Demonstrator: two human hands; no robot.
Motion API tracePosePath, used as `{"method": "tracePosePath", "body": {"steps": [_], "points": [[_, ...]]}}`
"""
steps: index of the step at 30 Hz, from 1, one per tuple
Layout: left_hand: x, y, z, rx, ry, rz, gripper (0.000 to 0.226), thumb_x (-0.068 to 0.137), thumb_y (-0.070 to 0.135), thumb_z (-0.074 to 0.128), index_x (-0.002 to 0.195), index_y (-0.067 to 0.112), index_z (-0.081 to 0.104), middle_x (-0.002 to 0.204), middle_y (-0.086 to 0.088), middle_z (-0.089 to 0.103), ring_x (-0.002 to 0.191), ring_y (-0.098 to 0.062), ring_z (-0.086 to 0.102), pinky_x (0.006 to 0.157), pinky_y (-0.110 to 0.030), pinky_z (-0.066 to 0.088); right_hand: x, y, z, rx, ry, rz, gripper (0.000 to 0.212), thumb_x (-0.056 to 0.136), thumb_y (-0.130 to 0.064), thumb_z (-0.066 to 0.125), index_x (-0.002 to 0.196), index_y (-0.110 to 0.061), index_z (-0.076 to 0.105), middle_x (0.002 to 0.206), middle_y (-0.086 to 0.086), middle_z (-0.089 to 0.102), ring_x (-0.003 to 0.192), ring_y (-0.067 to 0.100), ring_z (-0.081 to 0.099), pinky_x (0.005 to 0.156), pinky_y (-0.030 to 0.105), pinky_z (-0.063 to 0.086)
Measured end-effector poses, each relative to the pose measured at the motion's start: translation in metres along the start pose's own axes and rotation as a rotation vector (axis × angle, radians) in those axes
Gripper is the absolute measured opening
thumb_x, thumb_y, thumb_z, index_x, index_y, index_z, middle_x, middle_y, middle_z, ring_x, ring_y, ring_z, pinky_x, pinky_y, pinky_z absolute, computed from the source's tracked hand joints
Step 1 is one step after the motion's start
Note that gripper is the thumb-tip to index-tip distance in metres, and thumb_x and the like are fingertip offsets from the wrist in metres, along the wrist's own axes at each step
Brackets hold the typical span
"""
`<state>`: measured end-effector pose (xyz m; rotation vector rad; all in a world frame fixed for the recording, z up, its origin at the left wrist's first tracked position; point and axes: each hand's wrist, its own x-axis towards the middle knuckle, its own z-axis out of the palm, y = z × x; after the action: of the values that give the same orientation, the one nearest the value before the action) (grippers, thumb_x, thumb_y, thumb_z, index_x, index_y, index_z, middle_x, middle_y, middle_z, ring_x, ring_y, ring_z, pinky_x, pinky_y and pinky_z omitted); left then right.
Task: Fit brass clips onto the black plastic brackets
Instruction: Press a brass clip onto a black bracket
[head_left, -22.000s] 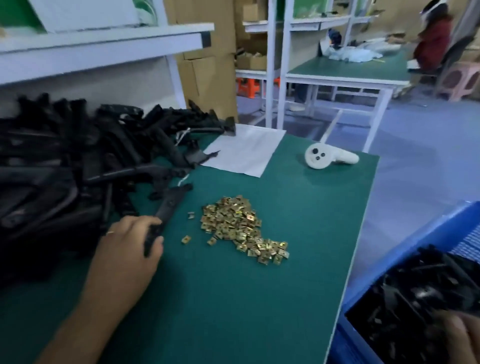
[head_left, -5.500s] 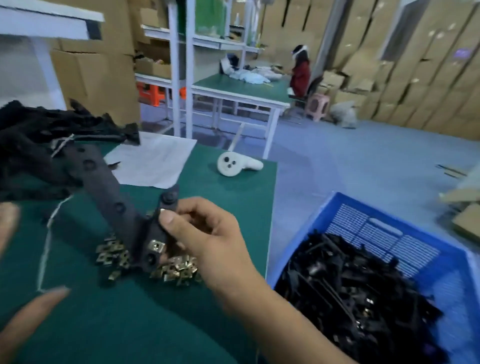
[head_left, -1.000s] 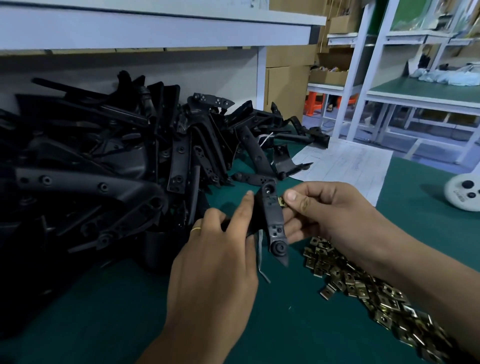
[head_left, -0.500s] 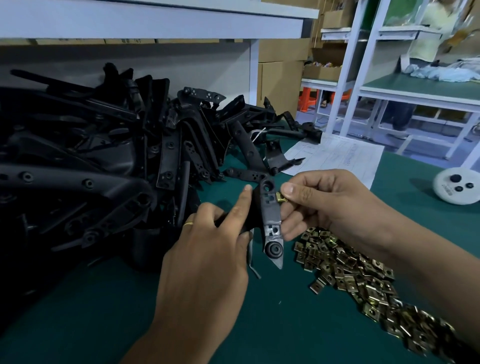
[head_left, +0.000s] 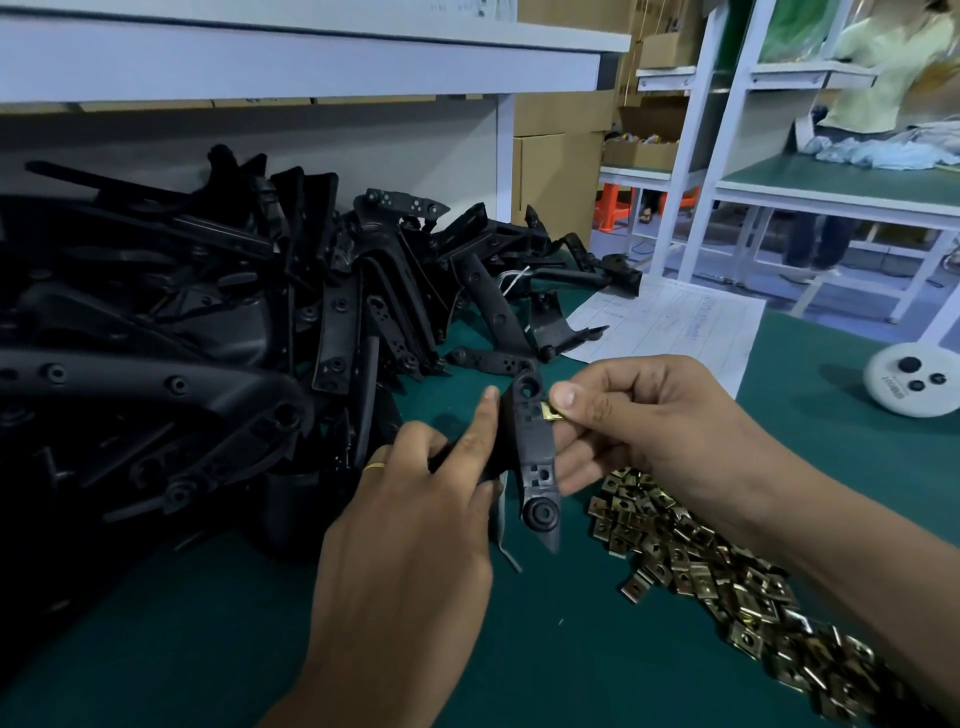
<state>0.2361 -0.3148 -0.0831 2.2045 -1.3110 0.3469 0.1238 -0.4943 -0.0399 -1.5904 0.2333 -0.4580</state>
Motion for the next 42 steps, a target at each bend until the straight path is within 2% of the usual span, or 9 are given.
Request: {"method": "tracePosePath", "body": {"steps": [3,7,11,16,18,24,30,38,42], "points": [[-0.001,0.000,-0.001,-0.025,-0.003,0.005,0.068,0.097,0.052,0.027,0.154,0.062,-0.009,0.109,0.022,0.034,0.103,-0.002,0.044,0.069,-0.019,0.050,-0.001,0.003,0.003,0.020,-0.016,-0.029,0.022,0.093,-0.029,0.072,0.089,-0.009,0.079,0.089,0.019,0.078,0.076,0.026,0.077,0.067,0.031,0.062],[-0.002,0.000,-0.003,-0.083,0.030,0.017,0.069,0.097,0.052,0.029,0.138,0.077,-0.021,0.110,0.024,0.034,0.102,-0.001,0.045,0.072,-0.020,0.049,-0.001,0.001,-0.005,0.053,-0.150,-0.045,0.024,0.101,-0.023,0.062,0.106,-0.004,0.076,0.101,0.022,0.077,0.086,0.030,0.078,0.073,0.034,0.063],[-0.002,-0.001,-0.003,-0.156,0.041,0.037,0.068,0.096,0.053,0.034,0.139,0.081,-0.010,0.110,0.024,0.038,0.100,-0.002,0.047,0.073,-0.022,0.050,0.001,-0.003,-0.016,0.068,-0.256,-0.008,0.023,0.103,-0.016,0.059,0.114,-0.003,0.074,0.105,0.019,0.077,0.087,0.030,0.078,0.075,0.035,0.063],[0.000,0.000,-0.006,-0.224,0.017,0.089,0.071,0.096,0.050,0.042,0.142,0.081,-0.001,0.111,0.025,0.040,0.099,-0.002,0.049,0.074,-0.023,0.050,0.002,-0.001,-0.012,0.200,-0.267,0.002,0.026,0.090,-0.028,0.078,0.107,-0.009,0.071,0.090,0.018,0.076,0.075,0.027,0.078,0.067,0.035,0.063],[0.000,-0.001,-0.006,-0.227,0.016,0.100,0.071,0.097,0.049,0.043,0.142,0.081,-0.002,0.112,0.024,0.040,0.099,-0.002,0.049,0.074,-0.024,0.051,0.002,0.002,-0.010,0.231,-0.264,0.007,0.041,0.087,-0.030,0.081,0.119,-0.009,0.065,0.083,0.022,0.071,0.072,0.029,0.076,0.068,0.037,0.063],[0.001,0.000,-0.007,-0.236,-0.003,0.107,0.067,0.095,0.051,0.037,0.147,0.076,0.003,0.112,0.024,0.041,0.096,-0.003,0.050,0.069,-0.022,0.050,-0.001,0.002,-0.008,0.127,-0.305,-0.034,0.051,0.102,-0.024,0.054,0.152,-0.025,0.046,0.087,0.023,0.064,0.076,0.031,0.071,0.075,0.034,0.058],[0.002,-0.001,-0.006,-0.209,-0.042,0.123,0.063,0.097,0.047,0.040,0.148,0.073,0.013,0.112,0.025,0.041,0.095,-0.003,0.051,0.068,-0.022,0.050,-0.002,-0.001,-0.009,0.016,-0.327,-0.062,0.038,0.104,-0.025,0.048,0.141,-0.015,0.052,0.088,0.007,0.071,0.076,0.026,0.066,0.077,0.034,0.056],[0.004,-0.002,-0.005,-0.179,-0.091,0.113,0.059,0.097,0.049,0.037,0.149,0.068,0.017,0.112,0.025,0.040,0.096,-0.003,0.048,0.065,-0.017,0.041,-0.002,0.000,-0.005,-0.120,-0.265,-0.193,0.026,0.105,-0.010,0.047,0.128,0.001,0.048,0.087,0.027,0.065,0.077,0.032,0.068,0.078,0.045,0.055],[0.002,-0.001,-0.001,-0.161,-0.061,0.074,0.071,0.103,0.046,0.043,0.146,0.075,-0.006,0.112,0.025,0.036,0.098,-0.002,0.048,0.071,-0.018,0.047,0.001,-0.005,-0.019,-0.216,-0.188,-0.164,0.025,0.107,-0.018,0.046,0.127,-0.006,0.055,0.090,0.021,0.070,0.079,0.033,0.070,0.077,0.040,0.060]]}}
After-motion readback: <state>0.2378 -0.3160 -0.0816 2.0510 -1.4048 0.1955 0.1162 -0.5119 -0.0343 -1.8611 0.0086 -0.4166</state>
